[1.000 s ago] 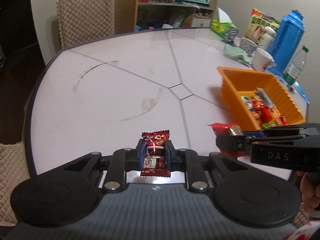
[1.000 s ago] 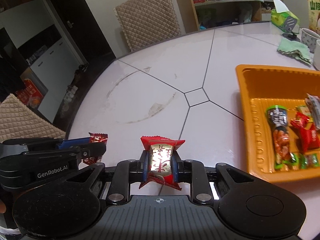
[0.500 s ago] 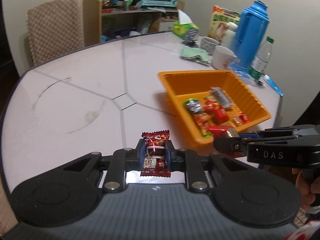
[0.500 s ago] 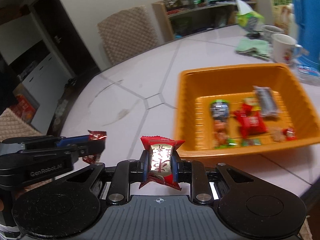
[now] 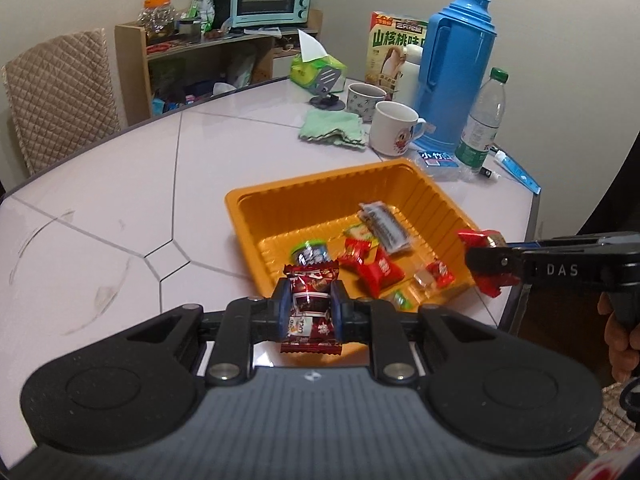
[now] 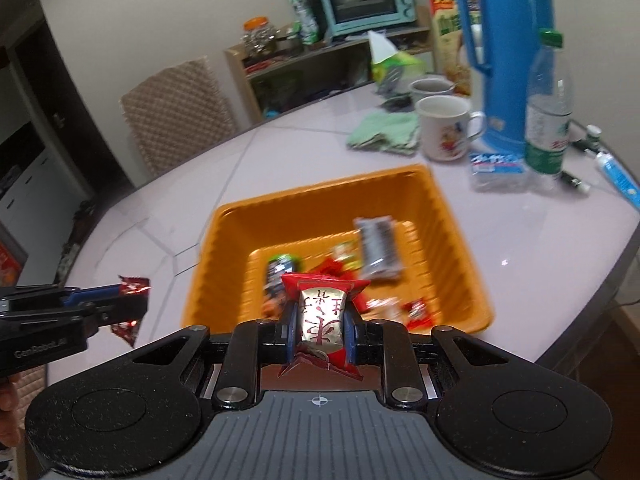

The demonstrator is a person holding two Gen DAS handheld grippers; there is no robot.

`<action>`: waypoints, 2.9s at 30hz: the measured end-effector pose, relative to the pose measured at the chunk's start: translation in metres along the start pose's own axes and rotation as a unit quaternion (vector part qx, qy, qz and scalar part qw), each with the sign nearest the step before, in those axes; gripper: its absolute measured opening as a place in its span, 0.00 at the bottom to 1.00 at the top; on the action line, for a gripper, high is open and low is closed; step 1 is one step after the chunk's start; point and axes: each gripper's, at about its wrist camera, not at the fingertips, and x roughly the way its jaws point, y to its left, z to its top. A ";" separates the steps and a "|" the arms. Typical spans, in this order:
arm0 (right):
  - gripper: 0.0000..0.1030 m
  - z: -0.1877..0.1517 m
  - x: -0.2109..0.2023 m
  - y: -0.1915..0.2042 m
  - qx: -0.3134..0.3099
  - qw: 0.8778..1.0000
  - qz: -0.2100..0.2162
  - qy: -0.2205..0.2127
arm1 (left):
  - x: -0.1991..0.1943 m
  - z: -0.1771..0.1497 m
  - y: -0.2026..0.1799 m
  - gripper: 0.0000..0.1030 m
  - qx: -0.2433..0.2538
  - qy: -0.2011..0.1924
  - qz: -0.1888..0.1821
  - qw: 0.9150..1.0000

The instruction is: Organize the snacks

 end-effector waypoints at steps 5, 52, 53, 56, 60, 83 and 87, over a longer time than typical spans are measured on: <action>0.23 0.015 0.008 -0.026 0.004 1.000 -0.012 -0.003 | 0.019 0.013 -0.006 0.18 0.004 0.002 0.006 1.000; 0.37 0.046 0.080 -0.068 0.033 0.999 -0.011 0.012 | 0.091 0.045 0.009 0.18 -0.001 0.040 0.032 0.999; 0.37 0.046 0.081 -0.068 0.034 0.999 -0.010 0.012 | 0.092 0.046 0.008 0.18 0.001 0.040 0.032 0.999; 0.37 0.045 0.082 -0.066 0.035 0.999 -0.008 0.014 | 0.097 0.049 0.008 0.18 0.006 0.042 0.034 0.999; 0.37 0.045 0.085 -0.065 0.035 0.999 -0.009 0.015 | 0.104 0.053 0.007 0.18 0.011 0.043 0.036 0.998; 0.55 0.034 0.075 -0.059 0.045 0.999 0.001 0.011 | 0.112 0.053 0.002 0.54 0.014 0.045 0.030 0.998; 0.60 0.028 0.070 -0.055 0.043 0.999 0.007 0.011 | 0.101 0.045 0.003 0.57 0.003 0.047 0.032 0.998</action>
